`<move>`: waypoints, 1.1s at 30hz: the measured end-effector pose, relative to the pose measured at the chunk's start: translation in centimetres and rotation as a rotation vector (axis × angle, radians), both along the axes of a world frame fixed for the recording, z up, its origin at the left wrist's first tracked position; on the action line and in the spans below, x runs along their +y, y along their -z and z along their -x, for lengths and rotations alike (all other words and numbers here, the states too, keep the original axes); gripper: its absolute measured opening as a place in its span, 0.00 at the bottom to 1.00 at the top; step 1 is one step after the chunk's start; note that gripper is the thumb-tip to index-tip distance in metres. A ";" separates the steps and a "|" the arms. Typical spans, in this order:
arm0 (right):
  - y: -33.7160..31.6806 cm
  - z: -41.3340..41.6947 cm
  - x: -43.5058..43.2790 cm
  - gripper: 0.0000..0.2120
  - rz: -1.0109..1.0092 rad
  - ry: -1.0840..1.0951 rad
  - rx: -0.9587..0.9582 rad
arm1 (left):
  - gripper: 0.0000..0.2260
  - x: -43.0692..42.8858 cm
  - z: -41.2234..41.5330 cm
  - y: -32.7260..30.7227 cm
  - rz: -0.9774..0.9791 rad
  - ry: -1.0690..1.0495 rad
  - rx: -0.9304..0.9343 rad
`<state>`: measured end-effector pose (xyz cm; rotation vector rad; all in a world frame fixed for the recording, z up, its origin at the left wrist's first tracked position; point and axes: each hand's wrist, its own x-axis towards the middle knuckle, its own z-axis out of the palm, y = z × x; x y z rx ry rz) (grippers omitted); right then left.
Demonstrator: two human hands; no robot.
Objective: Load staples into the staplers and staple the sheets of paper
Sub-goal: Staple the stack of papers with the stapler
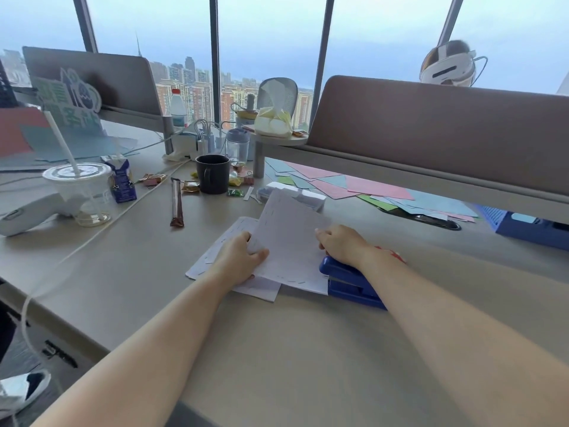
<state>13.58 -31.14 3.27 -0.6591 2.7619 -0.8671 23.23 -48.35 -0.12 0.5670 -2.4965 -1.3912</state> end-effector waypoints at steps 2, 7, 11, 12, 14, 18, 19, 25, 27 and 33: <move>0.1 0.2 -0.1 0.23 -0.012 -0.005 -0.014 | 0.07 0.1 0.1 0.0 0.032 -0.007 0.008; 0.0 0.1 -0.3 0.22 -0.067 -0.040 -0.043 | 0.08 0.4 0.2 -0.2 0.110 -0.027 0.000; 0.3 -0.3 -0.5 0.20 -0.090 -0.039 -0.016 | 0.11 0.1 0.3 -0.1 0.151 -0.059 0.014; 0.4 -0.3 -0.5 0.19 -0.100 -0.033 -0.006 | 0.11 0.0 0.3 -0.1 0.139 -0.061 0.014; 0.5 -0.5 -0.5 0.18 -0.109 -0.014 -0.003 | 0.10 -0.1 0.3 0.0 0.142 -0.053 0.012; 0.6 -0.4 -0.6 0.16 -0.110 0.011 0.000 | 0.07 -0.2 0.4 0.0 0.159 -0.045 0.013; 0.6 -0.4 -0.6 0.16 -0.115 0.011 0.002 | 0.07 -0.2 0.4 0.0 0.165 -0.045 0.010; 0.7 -0.5 -0.8 0.12 -0.196 0.025 -0.025 | 0.11 0.0 0.3 0.1 0.194 -0.042 0.030; 0.7 -0.3 -1.0 0.11 -0.251 0.043 -0.003 | 0.12 0.1 0.3 0.1 0.208 -0.039 0.024; 0.6 -0.4 -1.6 0.16 -0.336 0.086 -0.009 | 0.14 -0.1 0.2 -0.1 0.262 -0.061 0.024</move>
